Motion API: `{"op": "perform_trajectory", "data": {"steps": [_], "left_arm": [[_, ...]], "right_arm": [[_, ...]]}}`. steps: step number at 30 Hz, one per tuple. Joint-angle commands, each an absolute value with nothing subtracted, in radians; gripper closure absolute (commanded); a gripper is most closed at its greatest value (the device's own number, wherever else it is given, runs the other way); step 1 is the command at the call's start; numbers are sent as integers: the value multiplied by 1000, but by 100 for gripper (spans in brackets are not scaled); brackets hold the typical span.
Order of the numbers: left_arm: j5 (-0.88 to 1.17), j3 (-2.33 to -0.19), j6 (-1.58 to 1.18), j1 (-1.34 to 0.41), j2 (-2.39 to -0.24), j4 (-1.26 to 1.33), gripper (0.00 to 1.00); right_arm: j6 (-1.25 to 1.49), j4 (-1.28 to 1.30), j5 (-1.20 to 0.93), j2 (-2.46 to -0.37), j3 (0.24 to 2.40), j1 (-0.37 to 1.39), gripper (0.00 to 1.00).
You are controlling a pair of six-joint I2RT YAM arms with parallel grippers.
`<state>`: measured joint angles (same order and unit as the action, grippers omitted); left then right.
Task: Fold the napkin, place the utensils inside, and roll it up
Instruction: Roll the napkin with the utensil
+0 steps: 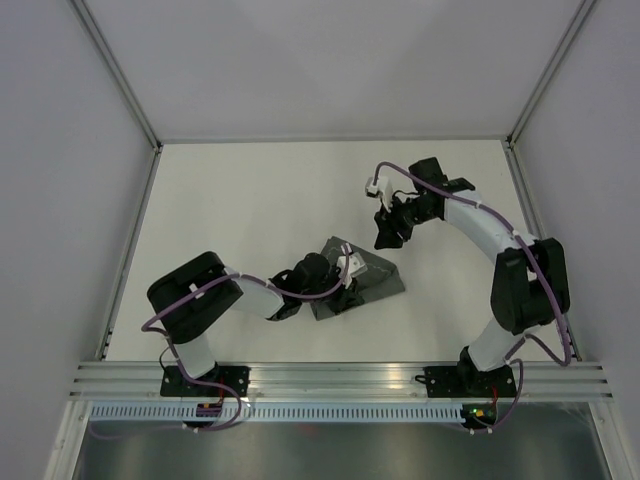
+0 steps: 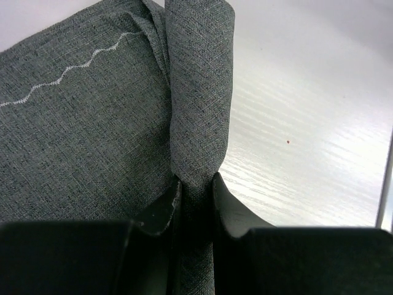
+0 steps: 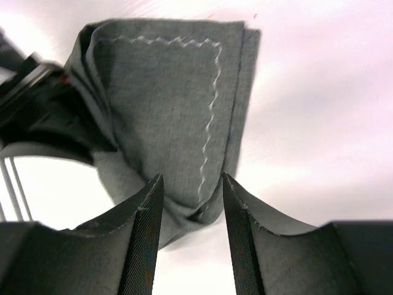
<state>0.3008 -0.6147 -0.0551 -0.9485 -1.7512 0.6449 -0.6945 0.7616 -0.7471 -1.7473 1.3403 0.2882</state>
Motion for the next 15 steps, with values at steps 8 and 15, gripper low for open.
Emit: {"op": "perform_trajectory", "data": {"steps": [8,15], "left_arm": [[567,-618,-230,-893,-1880,465,98],[653,-707,-241,-867,-1960,310,98]], "right_arm": [[-865,620,-733,-1347,956,290,50],[-871,435,-499,-1186,692,509,47]]}}
